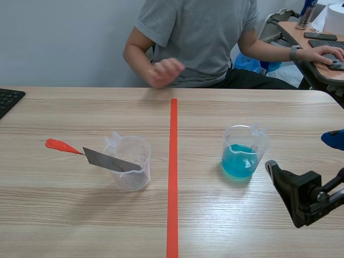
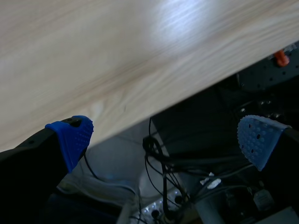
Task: Do the redox reaction experiment.
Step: 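Lift the metal plate out of the left beaker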
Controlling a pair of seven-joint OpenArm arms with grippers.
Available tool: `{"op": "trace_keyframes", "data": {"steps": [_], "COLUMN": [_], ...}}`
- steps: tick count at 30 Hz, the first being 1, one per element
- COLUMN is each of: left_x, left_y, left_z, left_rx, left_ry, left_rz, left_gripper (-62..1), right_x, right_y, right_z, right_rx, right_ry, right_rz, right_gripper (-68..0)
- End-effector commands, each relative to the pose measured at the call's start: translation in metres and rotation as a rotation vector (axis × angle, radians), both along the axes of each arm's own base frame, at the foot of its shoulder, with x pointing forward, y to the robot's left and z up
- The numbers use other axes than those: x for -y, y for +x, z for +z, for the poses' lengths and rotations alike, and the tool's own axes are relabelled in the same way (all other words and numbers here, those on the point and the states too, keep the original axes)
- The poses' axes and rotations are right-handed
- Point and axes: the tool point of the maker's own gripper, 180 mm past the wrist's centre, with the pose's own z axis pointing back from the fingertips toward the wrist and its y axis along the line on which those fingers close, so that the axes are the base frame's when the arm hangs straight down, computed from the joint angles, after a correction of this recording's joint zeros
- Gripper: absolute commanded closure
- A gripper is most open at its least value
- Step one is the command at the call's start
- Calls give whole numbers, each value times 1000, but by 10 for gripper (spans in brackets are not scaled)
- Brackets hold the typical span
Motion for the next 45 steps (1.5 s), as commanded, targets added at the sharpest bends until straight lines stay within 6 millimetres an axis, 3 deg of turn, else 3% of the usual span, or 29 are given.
{"op": "trace_keyframes", "data": {"steps": [1,10,20,25,39,45], "left_x": [1,-7,9,10,8,9], "left_y": [-3,-40,-33,-22,-21,-21], "left_z": [0,-29,-63,-69,-71,-71], "left_rx": [16,-35,-60,-45,-49,-49], "left_ry": [-35,-83,-136,-140,-136,-141], "left_rz": [52,229,262,263,266,275], "left_gripper": [-623,-623,-623,-623,-623,-623], "right_x": [3,3,-15,-50,-182,-219], "right_y": [3,3,7,9,-7,-6], "right_z": [6,5,7,8,30,28], "right_rx": [23,24,48,71,198,230], "right_ry": [-6,-23,-35,-9,105,129], "right_rz": [-2,2,72,163,506,563], "right_gripper": [-679,-679,-679,-679,-679,-679]}}
